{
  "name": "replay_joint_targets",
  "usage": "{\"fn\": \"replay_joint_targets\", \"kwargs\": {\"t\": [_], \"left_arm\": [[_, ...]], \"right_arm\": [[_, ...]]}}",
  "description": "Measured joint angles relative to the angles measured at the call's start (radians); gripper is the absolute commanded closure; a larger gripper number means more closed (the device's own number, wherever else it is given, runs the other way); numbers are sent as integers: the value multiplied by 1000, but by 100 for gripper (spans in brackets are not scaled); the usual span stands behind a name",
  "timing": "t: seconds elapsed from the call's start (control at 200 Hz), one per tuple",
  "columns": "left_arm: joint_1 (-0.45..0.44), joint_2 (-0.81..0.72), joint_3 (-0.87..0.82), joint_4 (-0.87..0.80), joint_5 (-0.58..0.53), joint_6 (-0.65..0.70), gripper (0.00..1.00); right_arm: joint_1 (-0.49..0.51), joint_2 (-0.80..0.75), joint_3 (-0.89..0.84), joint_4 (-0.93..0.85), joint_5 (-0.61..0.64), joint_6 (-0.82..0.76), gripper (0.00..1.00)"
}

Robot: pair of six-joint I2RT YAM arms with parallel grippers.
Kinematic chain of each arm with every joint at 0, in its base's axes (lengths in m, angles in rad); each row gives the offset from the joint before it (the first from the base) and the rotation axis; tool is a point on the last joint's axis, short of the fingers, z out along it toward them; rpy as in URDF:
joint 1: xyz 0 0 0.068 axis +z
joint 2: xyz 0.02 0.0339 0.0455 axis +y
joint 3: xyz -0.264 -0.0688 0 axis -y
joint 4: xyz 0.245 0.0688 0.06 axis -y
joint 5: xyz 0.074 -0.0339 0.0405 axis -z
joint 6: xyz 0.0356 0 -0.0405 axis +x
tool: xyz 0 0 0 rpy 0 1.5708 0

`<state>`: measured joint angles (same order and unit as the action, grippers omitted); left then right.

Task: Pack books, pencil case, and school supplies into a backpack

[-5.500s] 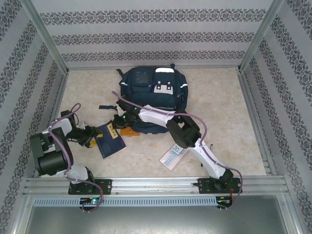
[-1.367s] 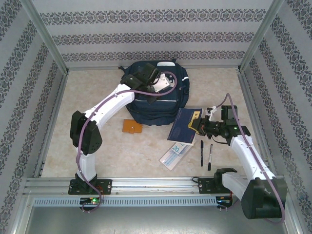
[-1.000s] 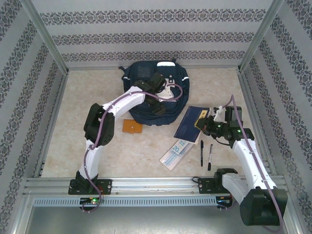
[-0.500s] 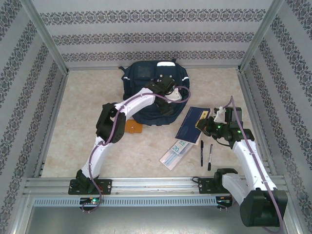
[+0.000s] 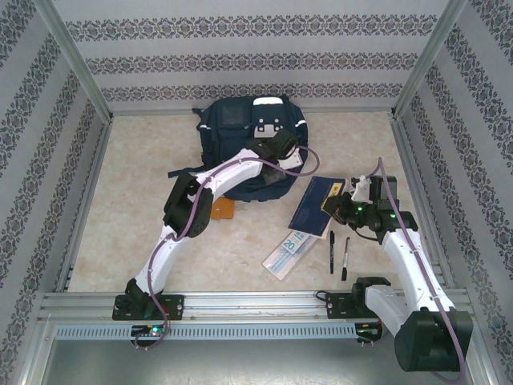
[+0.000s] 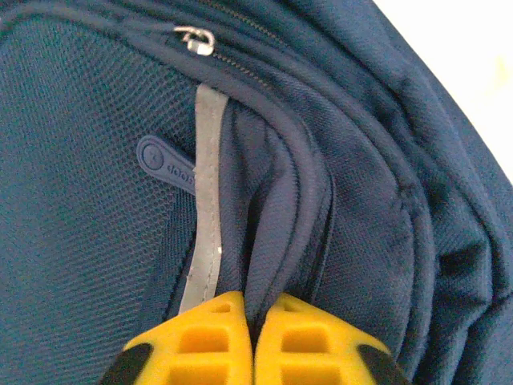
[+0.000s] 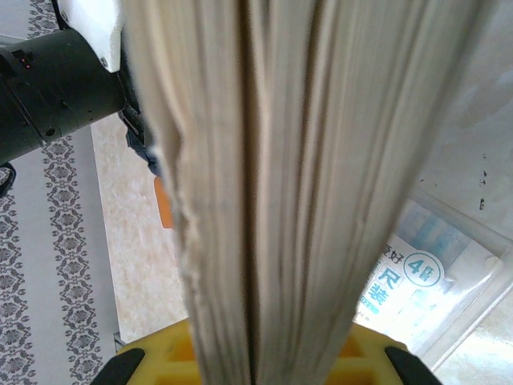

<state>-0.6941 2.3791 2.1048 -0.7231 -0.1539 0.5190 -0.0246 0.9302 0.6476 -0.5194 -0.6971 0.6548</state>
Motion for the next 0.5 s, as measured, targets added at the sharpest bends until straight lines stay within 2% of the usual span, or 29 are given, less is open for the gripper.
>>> {"fn": "replay_joint_targets", "kwargs": {"t": [0.15,0.315,0.5], "left_arm": [[-13,-27,-24,37,-43,26,100],[-13,-97,-26,46,-62,31,100],[-18,-137,109,24,-106,29,100]], "right_arm": [[1,0,-40,46,-40,26,100],[29,59,-95,178,-172,122,100],[54,130,-100,354,-242,255,100]]}}
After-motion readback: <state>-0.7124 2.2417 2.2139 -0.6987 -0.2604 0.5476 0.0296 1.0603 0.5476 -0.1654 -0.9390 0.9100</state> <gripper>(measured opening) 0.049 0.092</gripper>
